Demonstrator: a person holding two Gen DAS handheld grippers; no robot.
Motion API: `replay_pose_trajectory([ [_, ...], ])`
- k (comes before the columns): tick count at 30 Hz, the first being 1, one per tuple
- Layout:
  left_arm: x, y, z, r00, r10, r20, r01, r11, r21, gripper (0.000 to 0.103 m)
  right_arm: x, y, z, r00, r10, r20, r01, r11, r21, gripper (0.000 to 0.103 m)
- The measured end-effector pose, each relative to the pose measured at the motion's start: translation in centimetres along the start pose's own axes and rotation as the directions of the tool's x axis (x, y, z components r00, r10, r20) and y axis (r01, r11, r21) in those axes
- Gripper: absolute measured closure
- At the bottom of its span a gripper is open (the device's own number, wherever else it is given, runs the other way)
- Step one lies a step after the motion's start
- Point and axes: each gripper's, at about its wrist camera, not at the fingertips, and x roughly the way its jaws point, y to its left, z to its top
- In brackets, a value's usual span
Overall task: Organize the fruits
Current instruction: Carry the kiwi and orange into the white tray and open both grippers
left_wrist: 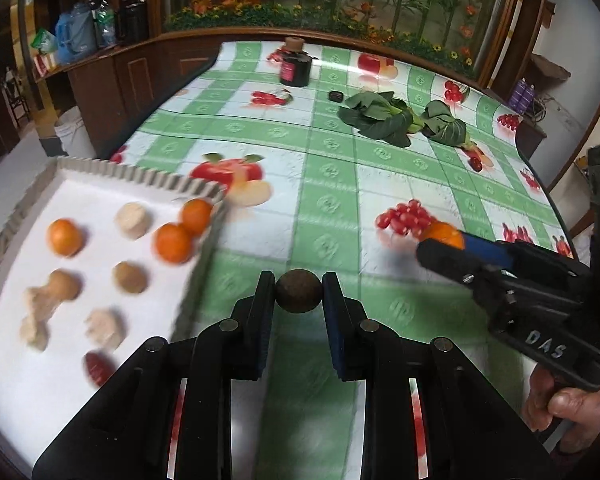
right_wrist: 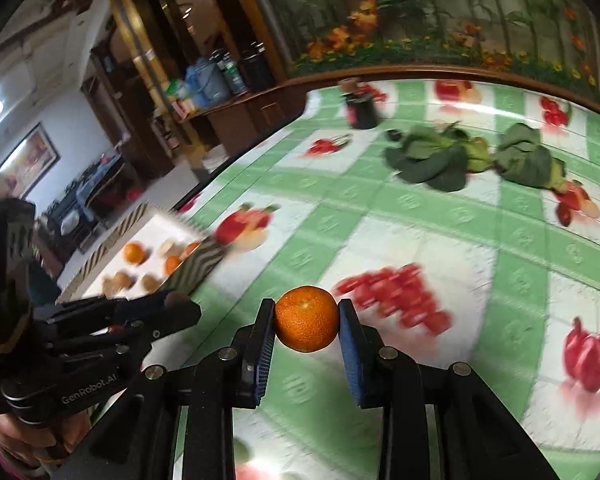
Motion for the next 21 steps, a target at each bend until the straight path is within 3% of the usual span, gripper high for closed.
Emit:
replay_pose_trajectory([
  [8,-3.1,3.4,-2.3,0.992,0.11,0.062,-0.109,0.994,-0.016,0.08,0.9,5.5,-1.7,0.998,0.058,-0.033,-0.06,0.996,-0.058,0.073],
  [21,-6.0,9.3,-5.0,0.974,0.209,0.09,-0.2,0.975,-0.099,0.08,1.9,13.0,-2.8,0.992,0.101,-0.07,-0.112,0.977,-0.182,0.073],
])
